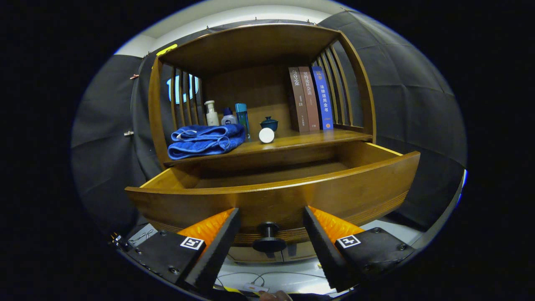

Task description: Pull open the drawer, take out the items inside it, and place them on the countertop above the cabinet.

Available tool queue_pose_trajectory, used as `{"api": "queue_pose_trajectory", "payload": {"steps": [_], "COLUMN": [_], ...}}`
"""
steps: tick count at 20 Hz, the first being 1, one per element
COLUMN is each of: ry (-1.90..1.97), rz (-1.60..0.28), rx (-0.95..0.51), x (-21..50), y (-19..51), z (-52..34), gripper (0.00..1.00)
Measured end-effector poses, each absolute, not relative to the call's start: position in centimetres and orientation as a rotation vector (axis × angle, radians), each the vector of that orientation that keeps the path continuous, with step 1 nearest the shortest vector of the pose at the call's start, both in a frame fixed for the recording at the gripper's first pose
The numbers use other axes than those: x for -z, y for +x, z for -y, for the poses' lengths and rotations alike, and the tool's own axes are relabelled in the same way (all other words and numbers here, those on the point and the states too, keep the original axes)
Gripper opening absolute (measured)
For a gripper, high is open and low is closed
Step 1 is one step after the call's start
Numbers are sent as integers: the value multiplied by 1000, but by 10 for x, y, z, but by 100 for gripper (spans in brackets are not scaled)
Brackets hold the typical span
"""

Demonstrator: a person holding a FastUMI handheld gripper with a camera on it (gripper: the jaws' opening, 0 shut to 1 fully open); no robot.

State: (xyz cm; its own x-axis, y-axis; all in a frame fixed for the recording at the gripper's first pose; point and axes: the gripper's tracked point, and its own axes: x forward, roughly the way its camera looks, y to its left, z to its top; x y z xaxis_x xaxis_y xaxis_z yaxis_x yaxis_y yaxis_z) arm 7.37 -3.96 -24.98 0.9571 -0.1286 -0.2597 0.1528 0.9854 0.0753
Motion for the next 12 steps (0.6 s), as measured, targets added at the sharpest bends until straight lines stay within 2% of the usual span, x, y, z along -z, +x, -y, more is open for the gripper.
{"api": "queue_pose_trajectory", "payload": {"steps": [12], "ry": [112], "rz": [-284], "rx": [145], "x": [261], "y": [162], "z": [47], "gripper": [99]}}
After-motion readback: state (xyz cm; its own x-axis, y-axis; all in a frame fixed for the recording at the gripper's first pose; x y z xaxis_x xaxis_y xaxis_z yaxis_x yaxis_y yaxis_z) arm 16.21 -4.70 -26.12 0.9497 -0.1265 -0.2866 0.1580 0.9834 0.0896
